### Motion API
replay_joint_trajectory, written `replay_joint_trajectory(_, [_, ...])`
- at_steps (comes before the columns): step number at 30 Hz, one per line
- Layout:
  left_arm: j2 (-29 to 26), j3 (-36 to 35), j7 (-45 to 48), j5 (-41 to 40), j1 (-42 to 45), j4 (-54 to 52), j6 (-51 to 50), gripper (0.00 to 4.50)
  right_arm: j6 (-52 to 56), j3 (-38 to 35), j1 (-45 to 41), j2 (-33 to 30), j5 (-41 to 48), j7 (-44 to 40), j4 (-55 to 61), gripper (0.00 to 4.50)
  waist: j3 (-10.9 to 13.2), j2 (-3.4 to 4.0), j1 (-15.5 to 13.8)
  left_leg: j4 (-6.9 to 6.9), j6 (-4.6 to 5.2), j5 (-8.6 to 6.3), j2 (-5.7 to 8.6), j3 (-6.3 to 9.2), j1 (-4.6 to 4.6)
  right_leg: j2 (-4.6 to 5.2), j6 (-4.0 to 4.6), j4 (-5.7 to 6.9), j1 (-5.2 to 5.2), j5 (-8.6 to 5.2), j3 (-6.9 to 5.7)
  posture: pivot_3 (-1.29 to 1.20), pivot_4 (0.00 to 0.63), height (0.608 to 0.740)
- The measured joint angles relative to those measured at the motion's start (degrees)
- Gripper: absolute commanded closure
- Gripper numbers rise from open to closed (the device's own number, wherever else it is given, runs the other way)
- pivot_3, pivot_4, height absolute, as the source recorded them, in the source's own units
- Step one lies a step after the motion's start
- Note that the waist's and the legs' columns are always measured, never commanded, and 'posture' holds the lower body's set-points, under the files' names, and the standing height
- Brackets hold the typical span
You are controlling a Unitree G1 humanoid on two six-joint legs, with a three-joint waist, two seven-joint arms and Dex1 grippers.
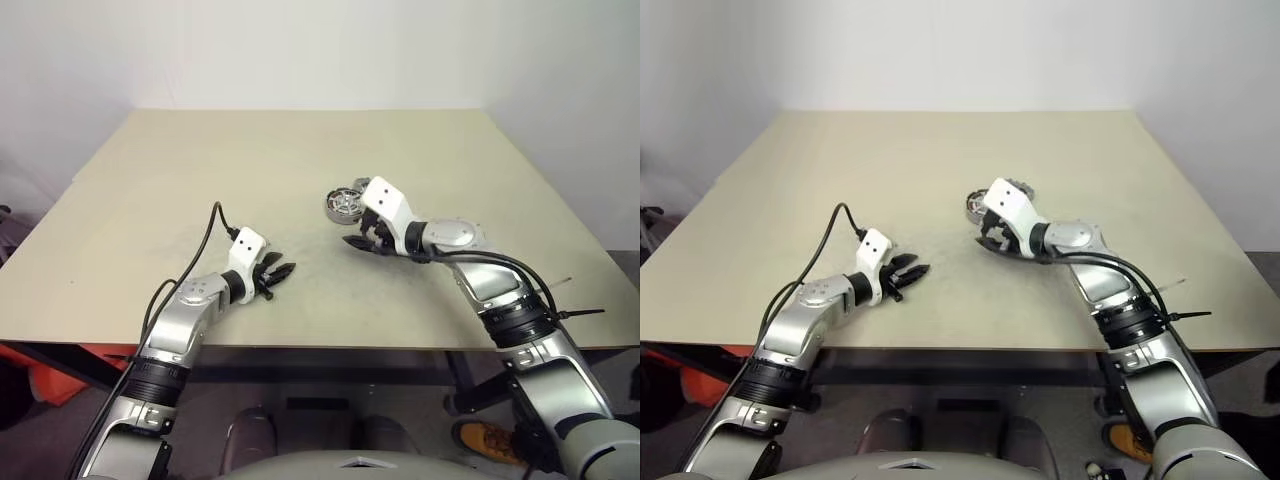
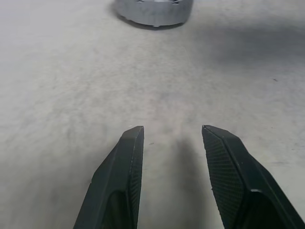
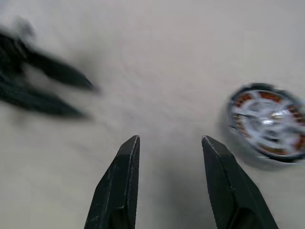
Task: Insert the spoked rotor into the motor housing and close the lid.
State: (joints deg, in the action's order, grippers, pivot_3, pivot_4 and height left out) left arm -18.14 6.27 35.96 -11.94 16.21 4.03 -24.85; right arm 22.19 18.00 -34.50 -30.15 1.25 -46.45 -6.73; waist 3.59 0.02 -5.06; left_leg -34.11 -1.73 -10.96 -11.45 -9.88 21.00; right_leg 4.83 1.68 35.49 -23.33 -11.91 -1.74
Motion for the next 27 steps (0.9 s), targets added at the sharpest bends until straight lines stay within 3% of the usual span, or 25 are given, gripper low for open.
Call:
replay_joint_trajectory(6, [0.5,-0.1,-0.5,0.0,0.1,0.4,0.1,2.46,-24.2,9.0,-6.5,-3.8,-15.0,0.5,-17.4,2.23,0.0,0.00,0.3,-0.02,0.11,-0.06,-0.01,-0.01,0.03,-0.02,0.01,0.03,-0.05,0.01,0.00,0.00,0.000,0.740])
replay_joint_trajectory(11, [1.3,-0.3,-1.3,0.0,0.0,0.5,0.1,2.46,-33.4,10.4,-16.3,0.5,-19.9,1.1,-33.1,2.23,0.0,0.00,1.4,-0.04,0.20,-0.11,-0.02,-0.01,0.09,-0.03,0.05,0.04,-0.10,0.02,0.00,0.00,0.000,0.740])
replay_joint_trajectory(22, [1.8,-0.3,-2.8,0.0,-1.7,-0.5,0.0,2.46,-38.2,12.0,-28.8,14.2,-27.3,9.1,-61.2,2.23,0.0,0.03,1.9,-0.07,0.27,-0.16,-0.03,-0.01,0.20,-0.02,0.09,0.03,-0.14,0.01,-0.05,0.00,0.000,0.740])
replay_joint_trajectory(27, [1.8,-0.5,-3.1,0.0,-2.5,-1.5,-0.1,2.46,-37.7,12.2,-30.4,15.3,-29.6,12.6,-66.2,2.23,0.0,0.06,2.1,-0.08,0.26,-0.16,-0.04,-0.01,0.19,-0.01,0.09,0.05,-0.14,0.01,-0.05,0.00,0.000,0.740])
